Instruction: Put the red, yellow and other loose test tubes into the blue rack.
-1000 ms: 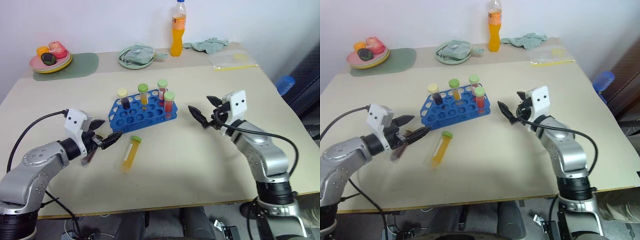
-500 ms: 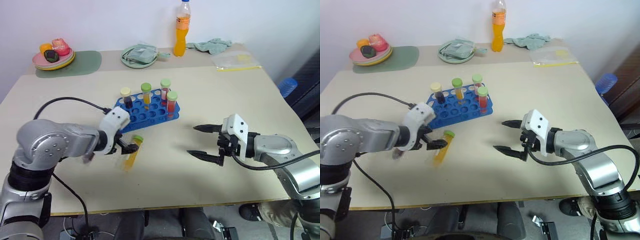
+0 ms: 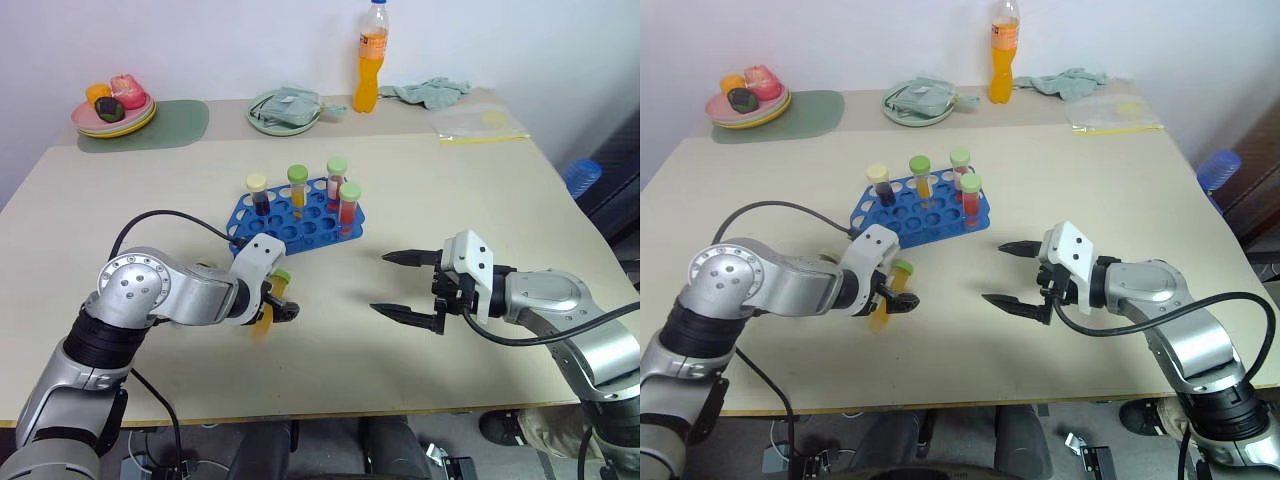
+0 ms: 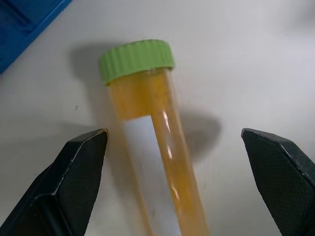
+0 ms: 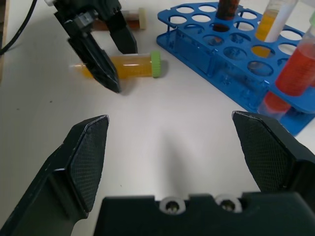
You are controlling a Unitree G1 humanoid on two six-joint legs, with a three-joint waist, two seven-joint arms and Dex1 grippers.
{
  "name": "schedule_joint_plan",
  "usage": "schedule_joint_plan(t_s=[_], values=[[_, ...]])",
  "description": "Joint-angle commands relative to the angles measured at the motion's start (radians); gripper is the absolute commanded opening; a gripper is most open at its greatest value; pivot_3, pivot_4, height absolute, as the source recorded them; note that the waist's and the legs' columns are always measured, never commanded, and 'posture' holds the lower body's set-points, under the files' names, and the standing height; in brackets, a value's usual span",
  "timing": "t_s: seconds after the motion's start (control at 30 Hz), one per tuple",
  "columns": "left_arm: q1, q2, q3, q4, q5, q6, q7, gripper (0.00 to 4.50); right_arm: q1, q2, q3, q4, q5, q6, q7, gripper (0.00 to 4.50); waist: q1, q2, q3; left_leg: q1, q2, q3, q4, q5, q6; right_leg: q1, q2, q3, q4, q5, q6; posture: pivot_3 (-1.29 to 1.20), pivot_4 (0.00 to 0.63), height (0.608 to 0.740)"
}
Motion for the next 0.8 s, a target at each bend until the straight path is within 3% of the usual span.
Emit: schedule_joint_plan(t_s=[0.03, 0.13, 0.17, 0.23, 0.37, 0.5, 0.6, 0.73, 0.8], values=[[-0.039, 0.040, -0.056, 0.001, -0.092, -0.073, 0.085, 2.64, 0.003, 0.005, -0.001, -0.045, -0.002, -0.015, -0.007, 4.50, 0.000, 0.000, 0.000, 0.000, 0.000, 0.000, 0.000, 0.000, 0.000, 0.000, 0.000, 0.000, 0.000, 0.000, 0.000, 0.00, 0.150, 0.740], [-0.062, 0.084, -0.095, -0.005, -0.133, -0.105, 0.109, 1.11, 0.007, 0.006, 0.000, -0.047, -0.003, -0.013, -0.011, 4.50, 0.000, 0.000, 0.000, 0.000, 0.000, 0.000, 0.000, 0.000, 0.000, 0.000, 0.000, 0.000, 0.000, 0.000, 0.000, 0.00, 0.150, 0.740], [-0.068, 0.100, -0.101, -0.013, -0.137, -0.110, 0.105, 0.81, 0.008, 0.007, 0.001, -0.047, -0.004, -0.013, -0.012, 4.50, -0.001, 0.000, 0.000, 0.000, 0.000, 0.000, 0.000, 0.000, 0.000, 0.000, 0.000, 0.000, 0.000, 0.000, 0.000, 0.00, 0.150, 0.740], [-0.076, 0.132, -0.104, -0.037, -0.133, -0.114, 0.082, 0.75, 0.011, 0.006, 0.001, -0.049, -0.005, -0.011, -0.014, 4.50, -0.002, 0.000, 0.000, 0.000, -0.001, 0.001, 0.000, 0.000, 0.000, -0.001, 0.000, 0.000, 0.000, 0.000, 0.000, 0.00, 0.150, 0.740], [-0.020, 0.215, 0.045, -0.260, 0.097, -0.148, -0.247, 0.75, 0.032, 0.001, -0.014, -0.052, -0.002, -0.009, -0.017, 4.50, -0.003, 0.000, 0.000, -0.001, -0.002, 0.002, -0.001, 0.000, 0.000, -0.001, 0.000, 0.000, 0.000, 0.000, 0.000, 0.00, 0.150, 0.740], [0.202, 0.367, 0.168, -0.519, 0.644, -0.525, -0.670, 0.75, 0.053, 0.005, -0.022, -0.053, -0.002, -0.007, -0.028, 4.50, -0.007, 0.002, 0.000, -0.001, -0.001, 0.007, -0.003, 0.000, 0.000, -0.003, 0.001, 0.001, -0.001, 0.000, -0.002, 0.00, 0.150, 0.740], [0.333, 0.289, 0.235, -0.492, 0.765, -0.706, -0.826, 0.75, 0.061, 0.011, -0.020, -0.050, -0.003, -0.006, -0.041, 4.50, 0.005, 0.003, -0.001, 0.000, 0.001, 0.009, -0.004, 0.000, -0.001, -0.001, 0.002, 0.001, -0.006, 0.000, -0.007, 0.00, 0.150, 0.740], [0.328, 0.063, 0.200, -0.412, 0.956, -0.844, -0.799, 0.75, 0.069, 0.023, -0.018, -0.044, -0.005, 0.000, -0.064, 4.50, 0.030, 0.001, 0.000, -0.001, 0.002, 0.007, -0.001, 0.000, 0.000, 0.004, 0.002, 0.001, -0.013, 0.001, -0.007, 0.00, 0.150, 0.740], [0.321, -0.045, 0.131, -0.357, 1.170, -0.943, -0.732, 0.75, 0.072, 0.032, -0.016, -0.044, -0.005, 0.004, -0.077, 4.50, 0.032, 0.000, -0.001, -0.003, 0.001, 0.007, 0.000, 0.000, 0.000, 0.003, 0.001, 0.000, -0.014, 0.004, -0.003, 0.00, 0.150, 0.740]])
